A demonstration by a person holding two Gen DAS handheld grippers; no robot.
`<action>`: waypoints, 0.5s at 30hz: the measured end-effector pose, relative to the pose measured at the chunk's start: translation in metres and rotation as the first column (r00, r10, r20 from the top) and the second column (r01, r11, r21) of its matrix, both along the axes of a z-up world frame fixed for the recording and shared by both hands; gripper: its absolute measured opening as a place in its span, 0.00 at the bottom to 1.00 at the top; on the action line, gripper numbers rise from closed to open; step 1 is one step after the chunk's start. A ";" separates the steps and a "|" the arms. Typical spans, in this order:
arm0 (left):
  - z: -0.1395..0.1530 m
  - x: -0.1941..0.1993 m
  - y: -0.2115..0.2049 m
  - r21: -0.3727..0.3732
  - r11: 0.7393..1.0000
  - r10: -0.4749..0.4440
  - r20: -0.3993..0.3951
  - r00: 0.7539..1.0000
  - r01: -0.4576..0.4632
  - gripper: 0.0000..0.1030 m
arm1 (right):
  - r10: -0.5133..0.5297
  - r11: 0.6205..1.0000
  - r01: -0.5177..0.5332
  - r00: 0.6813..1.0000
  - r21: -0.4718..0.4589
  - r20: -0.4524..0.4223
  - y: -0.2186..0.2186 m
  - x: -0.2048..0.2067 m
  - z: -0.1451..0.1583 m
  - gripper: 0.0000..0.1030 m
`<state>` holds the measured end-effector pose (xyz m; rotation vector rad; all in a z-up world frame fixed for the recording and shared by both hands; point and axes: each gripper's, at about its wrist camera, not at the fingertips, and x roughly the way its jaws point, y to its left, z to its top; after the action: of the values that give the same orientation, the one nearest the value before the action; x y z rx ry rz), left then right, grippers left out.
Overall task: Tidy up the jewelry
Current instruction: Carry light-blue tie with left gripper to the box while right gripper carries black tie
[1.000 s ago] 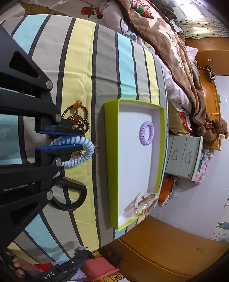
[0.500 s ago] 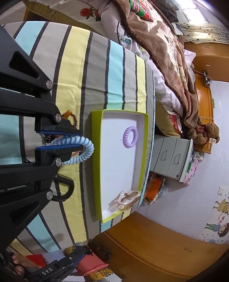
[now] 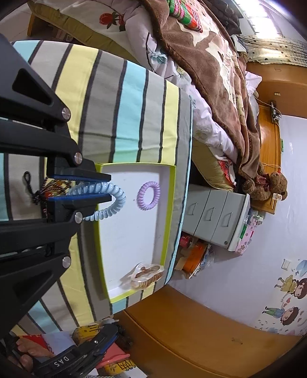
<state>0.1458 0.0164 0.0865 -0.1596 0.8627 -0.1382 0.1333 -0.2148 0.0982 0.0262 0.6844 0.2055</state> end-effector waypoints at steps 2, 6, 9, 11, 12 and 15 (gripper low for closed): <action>0.000 0.007 0.002 0.000 1.000 0.005 0.000 1.000 -0.005 0.10 | 0.015 1.000 -0.015 1.000 0.004 -0.012 0.006 0.012 -0.002 0.18; -0.002 0.021 0.006 -0.009 1.000 0.008 -0.009 1.000 -0.008 0.10 | 0.033 0.999 -0.033 0.999 0.003 -0.037 0.016 0.037 -0.008 0.18; -0.005 0.033 0.007 -0.016 1.000 0.007 -0.022 1.000 -0.007 0.10 | 0.054 0.999 -0.054 0.997 0.003 -0.058 0.022 0.054 -0.013 0.18; -0.008 0.041 0.007 -0.019 1.000 0.006 -0.030 1.000 -0.007 0.10 | 0.066 0.998 -0.066 0.995 0.010 -0.069 0.026 0.066 -0.016 0.18; -0.010 0.045 0.007 -0.021 1.000 0.005 -0.034 0.999 -0.006 0.10 | 0.072 0.997 -0.071 0.994 0.020 -0.080 0.027 0.072 -0.018 0.18; -0.014 0.056 0.005 -0.026 1.000 -0.001 -0.049 0.999 0.000 0.10 | 0.088 0.995 -0.082 0.990 0.055 -0.111 0.030 0.089 -0.023 0.18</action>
<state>0.2015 0.0214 0.0724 -0.1880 0.9100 -0.1463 0.2222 -0.1847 0.0748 0.0573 0.7940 0.3050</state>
